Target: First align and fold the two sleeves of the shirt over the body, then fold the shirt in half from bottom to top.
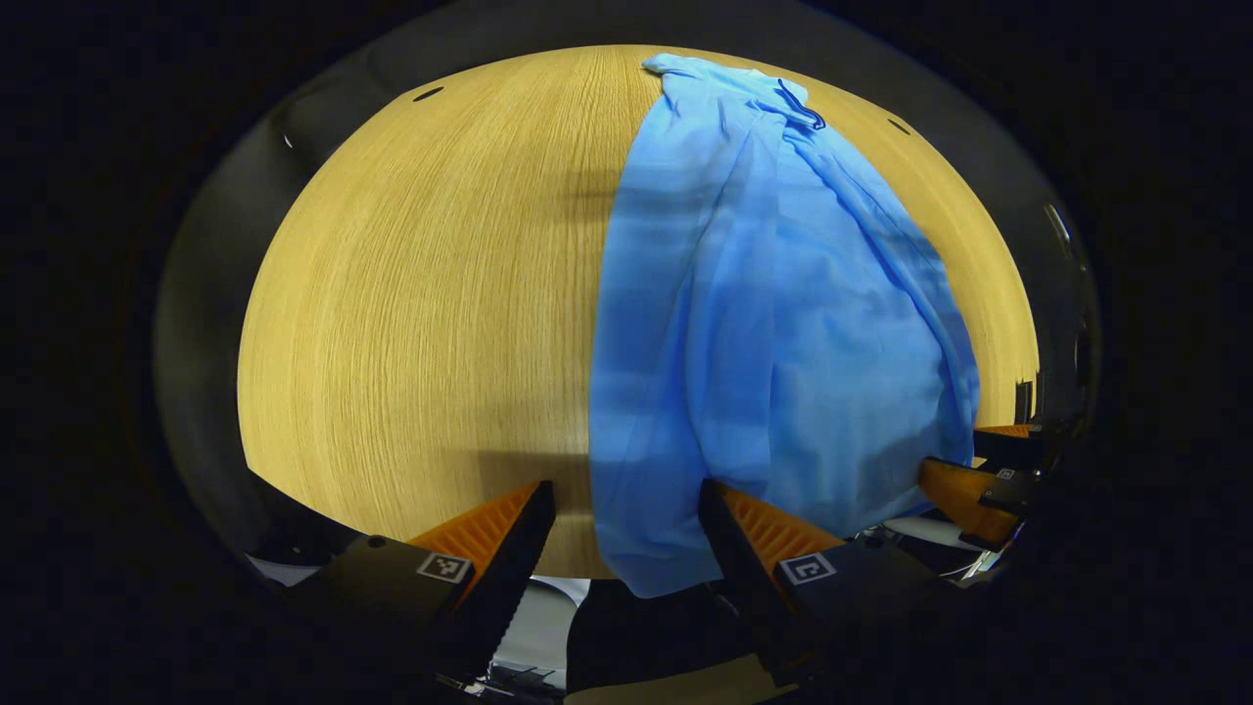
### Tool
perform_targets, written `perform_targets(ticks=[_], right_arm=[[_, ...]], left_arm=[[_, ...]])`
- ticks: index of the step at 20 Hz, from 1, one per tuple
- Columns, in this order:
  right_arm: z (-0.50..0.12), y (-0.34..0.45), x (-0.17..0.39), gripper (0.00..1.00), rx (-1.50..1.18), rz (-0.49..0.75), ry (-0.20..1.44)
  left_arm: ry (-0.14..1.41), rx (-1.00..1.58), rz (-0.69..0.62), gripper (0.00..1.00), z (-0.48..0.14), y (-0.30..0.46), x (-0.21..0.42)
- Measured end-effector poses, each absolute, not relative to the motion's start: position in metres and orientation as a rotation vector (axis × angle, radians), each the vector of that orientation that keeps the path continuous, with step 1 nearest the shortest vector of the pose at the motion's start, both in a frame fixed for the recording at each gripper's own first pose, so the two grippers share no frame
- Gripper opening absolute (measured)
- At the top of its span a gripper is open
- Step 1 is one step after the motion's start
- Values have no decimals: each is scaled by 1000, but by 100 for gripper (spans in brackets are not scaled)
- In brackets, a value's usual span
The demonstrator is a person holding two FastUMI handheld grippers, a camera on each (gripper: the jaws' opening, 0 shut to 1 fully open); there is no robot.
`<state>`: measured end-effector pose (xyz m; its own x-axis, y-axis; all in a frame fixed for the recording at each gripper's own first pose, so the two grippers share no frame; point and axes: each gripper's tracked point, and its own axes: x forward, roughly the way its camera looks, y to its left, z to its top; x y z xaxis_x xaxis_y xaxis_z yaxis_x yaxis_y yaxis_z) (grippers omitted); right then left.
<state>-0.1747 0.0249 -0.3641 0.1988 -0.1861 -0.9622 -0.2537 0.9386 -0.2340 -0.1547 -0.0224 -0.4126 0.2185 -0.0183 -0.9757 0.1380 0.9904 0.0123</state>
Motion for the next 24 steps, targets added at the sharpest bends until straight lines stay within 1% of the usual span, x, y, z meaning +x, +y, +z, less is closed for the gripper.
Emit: perform_targets(ticks=[1,4,5,6,7,8,10,13,14,15,24], right_arm=[[-364,24,-174,78,-371,40,1380],[-363,21,-171,28,-342,17,1361],[-362,22,-171,21,-332,14,1358],[-362,21,-170,6,-328,12,1355],[-364,22,-169,3,-332,14,1353],[-362,23,-168,1,-340,20,1356],[-356,27,-159,1,-337,35,1340],[-333,41,-124,1,-331,68,1262],[-323,44,-109,1,-338,79,1223],[-313,49,-94,1,-346,85,1191],[-253,82,34,0,-310,115,994]], left_arm=[[1341,98,-106,96,-413,-22,-153],[1332,40,-97,44,-412,-23,-151],[1334,24,-103,27,-411,-25,-150],[1328,7,-118,10,-412,-29,-150],[1322,-19,-138,4,-411,-33,-149],[1319,-23,-144,4,-409,-34,-147],[1285,-15,-148,4,-400,-33,-134],[1220,-5,-165,4,-375,-37,-104],[1192,-2,-169,2,-365,-38,-91],[1164,6,-175,4,-356,-40,-76],[967,10,-203,4,-283,-66,92]])
